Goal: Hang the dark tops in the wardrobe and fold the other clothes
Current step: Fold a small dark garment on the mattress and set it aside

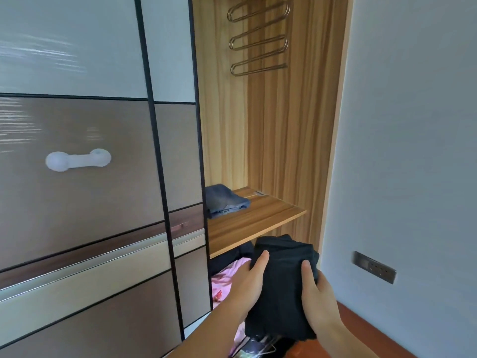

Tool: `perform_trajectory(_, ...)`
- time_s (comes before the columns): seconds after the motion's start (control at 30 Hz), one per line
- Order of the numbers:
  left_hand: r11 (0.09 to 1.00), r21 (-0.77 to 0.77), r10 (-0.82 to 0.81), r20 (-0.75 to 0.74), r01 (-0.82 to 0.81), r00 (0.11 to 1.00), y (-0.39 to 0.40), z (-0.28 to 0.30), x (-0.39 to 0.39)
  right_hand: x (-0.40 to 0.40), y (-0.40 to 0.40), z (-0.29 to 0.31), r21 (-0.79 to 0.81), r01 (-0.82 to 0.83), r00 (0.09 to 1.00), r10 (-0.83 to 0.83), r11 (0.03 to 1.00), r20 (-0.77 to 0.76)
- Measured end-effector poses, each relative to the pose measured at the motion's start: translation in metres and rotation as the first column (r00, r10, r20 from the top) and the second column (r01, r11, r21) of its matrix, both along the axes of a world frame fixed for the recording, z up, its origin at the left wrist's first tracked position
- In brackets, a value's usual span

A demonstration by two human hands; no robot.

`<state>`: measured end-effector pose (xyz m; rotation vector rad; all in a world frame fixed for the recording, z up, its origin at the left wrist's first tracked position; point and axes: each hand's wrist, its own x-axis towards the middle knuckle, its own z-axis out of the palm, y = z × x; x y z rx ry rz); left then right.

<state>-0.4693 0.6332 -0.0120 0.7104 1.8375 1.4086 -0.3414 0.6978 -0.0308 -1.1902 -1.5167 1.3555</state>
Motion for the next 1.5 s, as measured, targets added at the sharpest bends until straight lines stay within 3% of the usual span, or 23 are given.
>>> perform_trajectory(0.27, 0.999, -0.038, -0.028, -0.028, 0.027, 0.999, 0.123, -0.024, -0.040, -0.035, 0.122, -0.011, 0.029, 0.048, 0.992, -0.051, 0.998, 0.119)
perform_trajectory(0.4, 0.998, 0.012, -0.067, 0.123, 0.066, 0.990, 0.172, -0.025, -0.069, -0.065, 0.176, -0.011, 0.020, -0.004, 0.992, 0.002, 1.000, 0.122)
perform_trajectory(0.57, 1.000, -0.023, 0.025, 0.197, -0.021, 0.980, 0.237, -0.026, -0.115, -0.114, 0.261, -0.014, -0.037, -0.214, 0.967, 0.217, 0.976, 0.135)
perform_trajectory(0.73, 0.994, 0.020, 0.089, 0.398, -0.105, 0.913, 0.289, -0.014, -0.170, -0.170, 0.337, -0.001, -0.111, -0.436, 0.888, 0.447, 0.893, 0.106)
perform_trajectory(0.8, 0.980, 0.043, 0.159, 0.422, -0.195, 0.893, 0.306, -0.010, -0.191, -0.190, 0.362, 0.009, -0.238, -0.511, 0.852, 0.524, 0.826, -0.010)
perform_trajectory(0.87, 0.940, 0.047, 0.283, 0.446, -0.338, 0.849, 0.322, -0.009, -0.212, -0.208, 0.385, 0.012, -0.369, -0.622, 0.781, 0.582, 0.690, -0.227)
perform_trajectory(0.93, 0.882, 0.074, 0.360, 0.530, -0.464, 0.768, 0.338, -0.013, -0.236, -0.225, 0.402, 0.007, -0.420, -0.735, 0.678, 0.588, 0.532, -0.441)
perform_trajectory(1.0, 0.826, 0.112, 0.386, 0.602, -0.553, 0.699, 0.354, -0.018, -0.261, -0.249, 0.414, -0.003, -0.439, -0.761, 0.648, 0.546, 0.477, -0.531)
perform_trajectory(1.17, 0.714, 0.125, 0.417, 0.715, -0.689, 0.561, 0.399, -0.040, -0.321, -0.334, 0.443, -0.030, -0.410, -0.528, 0.838, 0.376, 0.744, -0.395)
perform_trajectory(1.27, 0.697, 0.134, 0.363, 0.781, -0.705, 0.508, 0.413, -0.050, -0.364, -0.398, 0.479, -0.036, -0.388, -0.493, 0.862, 0.375, 0.779, -0.343)
perform_trajectory(1.4, 0.622, 0.138, 0.389, 0.800, -0.771, 0.457, 0.424, -0.061, -0.421, -0.493, 0.528, -0.027, -0.202, -0.581, 0.810, 0.536, 0.788, -0.237)
perform_trajectory(1.5, 0.618, 0.066, 0.553, 0.672, -0.784, 0.493, 0.433, -0.073, -0.456, -0.553, 0.549, -0.037, 0.013, -0.550, 0.835, 0.550, 0.835, 0.008)
